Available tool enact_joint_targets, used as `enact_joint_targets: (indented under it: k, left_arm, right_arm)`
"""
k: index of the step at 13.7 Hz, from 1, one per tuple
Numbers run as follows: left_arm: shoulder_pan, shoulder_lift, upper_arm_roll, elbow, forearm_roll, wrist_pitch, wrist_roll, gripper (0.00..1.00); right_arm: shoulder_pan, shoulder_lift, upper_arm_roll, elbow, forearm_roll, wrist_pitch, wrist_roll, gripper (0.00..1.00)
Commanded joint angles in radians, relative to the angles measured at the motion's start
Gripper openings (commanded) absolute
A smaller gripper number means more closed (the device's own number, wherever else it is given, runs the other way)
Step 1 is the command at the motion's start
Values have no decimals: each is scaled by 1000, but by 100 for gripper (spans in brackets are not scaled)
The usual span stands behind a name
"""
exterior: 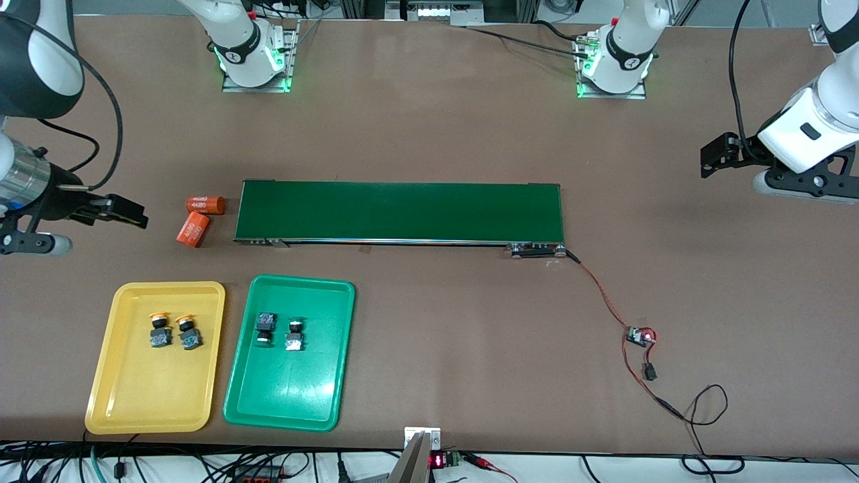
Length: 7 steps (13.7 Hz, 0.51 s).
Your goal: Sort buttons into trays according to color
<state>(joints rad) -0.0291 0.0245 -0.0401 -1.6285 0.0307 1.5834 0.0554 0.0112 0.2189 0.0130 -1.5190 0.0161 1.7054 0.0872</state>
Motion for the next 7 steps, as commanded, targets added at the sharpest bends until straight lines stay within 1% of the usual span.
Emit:
enact_joint_targets:
  k: [1,4,7]
  left_arm:
    - [1,15,3,30,0,-23,21,100]
    - [0,15,3,30,1,-23,21,100]
    - [1,15,3,30,1,-23,21,100]
  right_arm:
    - [6,-23,16,-21,1,11,17,100]
    - [13,-24,16,-21,-57,2,17,100]
    - [13,-26,15,-17,-65,-29,17,100]
